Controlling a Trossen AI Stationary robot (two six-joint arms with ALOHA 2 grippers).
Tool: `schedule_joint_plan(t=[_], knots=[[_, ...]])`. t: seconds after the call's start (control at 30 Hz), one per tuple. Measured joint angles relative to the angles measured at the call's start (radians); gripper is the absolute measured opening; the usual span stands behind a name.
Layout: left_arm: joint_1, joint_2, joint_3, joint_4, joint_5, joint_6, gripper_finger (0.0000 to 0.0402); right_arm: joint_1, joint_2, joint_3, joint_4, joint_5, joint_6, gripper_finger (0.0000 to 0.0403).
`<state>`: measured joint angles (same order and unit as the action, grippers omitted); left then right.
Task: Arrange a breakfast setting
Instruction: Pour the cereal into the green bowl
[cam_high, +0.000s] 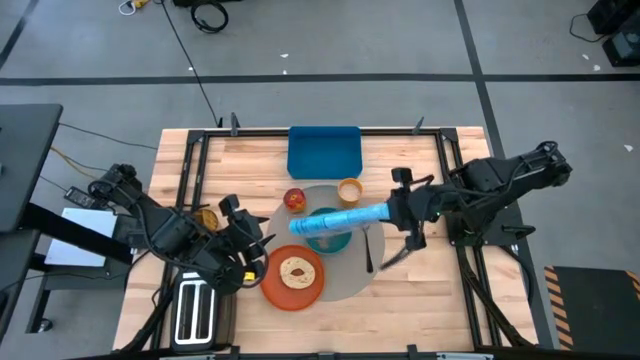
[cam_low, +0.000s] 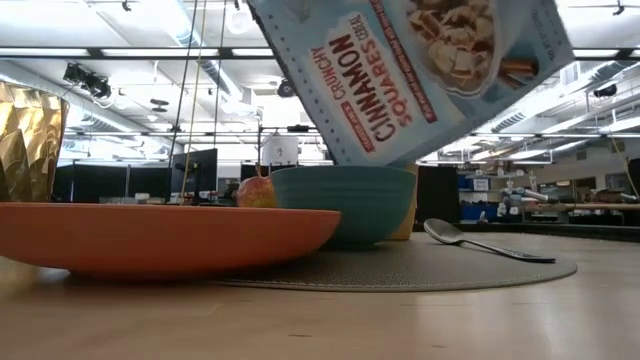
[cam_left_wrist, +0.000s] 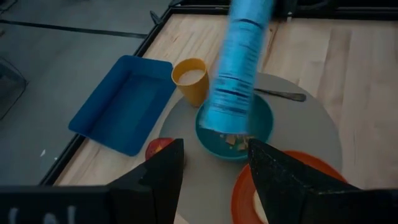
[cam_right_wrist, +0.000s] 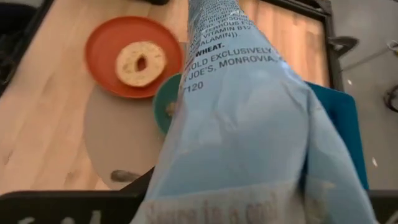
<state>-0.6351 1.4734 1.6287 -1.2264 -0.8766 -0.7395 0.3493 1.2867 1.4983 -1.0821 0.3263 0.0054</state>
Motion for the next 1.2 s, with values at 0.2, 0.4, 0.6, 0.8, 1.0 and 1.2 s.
schedule_joint_plan(t=[0.2,0.4,0.6,0.8,1.0,1.2], knots=[[0.018,0.0,0.0,0.002,0.0,0.002,0.0188,-0.018,0.032,0.039,-0.016,0.001,0.0,0.0132],[0.035,0.0,0.0,0.003,-0.001,0.007,0.0188,-0.049,0.072,0.081,-0.023,-0.028,-0.002,0.0132],[0.056,0.0,0.0,0.005,-0.001,0.009,0.0188,-0.074,0.107,0.114,-0.048,-0.047,-0.007,0.0132],[0.077,0.033,0.0,0.015,-0.004,0.049,0.0188,-0.084,0.119,0.127,-0.06,-0.057,-0.008,0.0132],[0.116,0.076,-0.001,0.015,0.0,0.094,0.0188,-0.084,0.115,0.127,-0.059,-0.06,-0.006,0.0132],[0.147,0.086,-0.001,0.025,0.009,0.124,0.0188,-0.081,0.112,0.127,-0.059,-0.06,-0.004,0.0132]])
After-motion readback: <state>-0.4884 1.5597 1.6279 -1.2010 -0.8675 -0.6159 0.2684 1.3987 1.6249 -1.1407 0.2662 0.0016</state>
